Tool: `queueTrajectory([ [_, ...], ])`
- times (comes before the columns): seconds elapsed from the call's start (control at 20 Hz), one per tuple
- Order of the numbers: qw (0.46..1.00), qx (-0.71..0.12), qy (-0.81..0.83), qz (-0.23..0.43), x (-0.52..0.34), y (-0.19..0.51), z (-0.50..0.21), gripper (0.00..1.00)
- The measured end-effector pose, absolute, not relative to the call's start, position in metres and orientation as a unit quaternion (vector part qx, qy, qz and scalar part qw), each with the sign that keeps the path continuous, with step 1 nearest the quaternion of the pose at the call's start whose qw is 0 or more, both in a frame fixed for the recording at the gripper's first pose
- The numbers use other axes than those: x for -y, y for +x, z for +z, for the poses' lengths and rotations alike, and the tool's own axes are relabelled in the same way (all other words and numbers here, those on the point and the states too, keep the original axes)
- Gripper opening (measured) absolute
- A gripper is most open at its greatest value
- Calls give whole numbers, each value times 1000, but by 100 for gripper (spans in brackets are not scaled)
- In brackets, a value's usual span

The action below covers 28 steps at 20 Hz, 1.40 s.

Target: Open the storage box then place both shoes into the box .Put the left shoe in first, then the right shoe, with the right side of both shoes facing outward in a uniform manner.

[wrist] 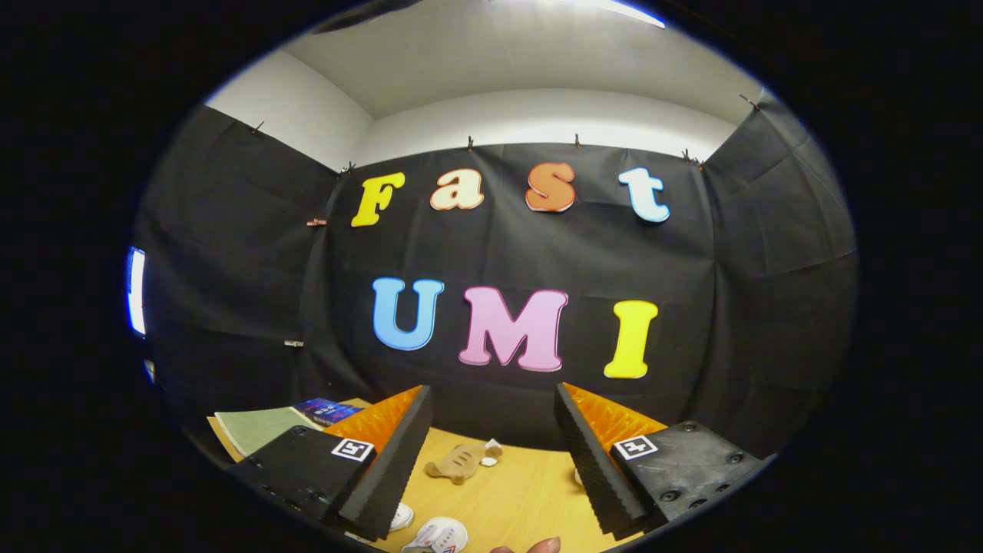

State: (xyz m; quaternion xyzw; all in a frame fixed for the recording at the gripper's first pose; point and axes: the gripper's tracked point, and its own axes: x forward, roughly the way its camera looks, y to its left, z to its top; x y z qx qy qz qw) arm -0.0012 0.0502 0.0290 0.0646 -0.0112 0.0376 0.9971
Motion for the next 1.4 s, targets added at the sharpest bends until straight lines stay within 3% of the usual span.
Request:
queueTrajectory([
  [0.35, 993, -61, 60, 79, -102, 21, 17, 98],
  [0.45, 994, -45, 42, 91, -116, 28, 29, 98],
  [0.65, 975, -28, 111, 190, -198, 35, 26, 97],
  [0.85, 904, -82, 249, 338, -290, 17, -1, 96],
  [1.05, 811, -198, 369, 408, -356, 11, -56, 96],
  [1.15, 749, -253, 441, 426, -380, 7, -82, 96],
  [1.4, 626, -375, 560, 392, -423, -3, -165, 96],
])
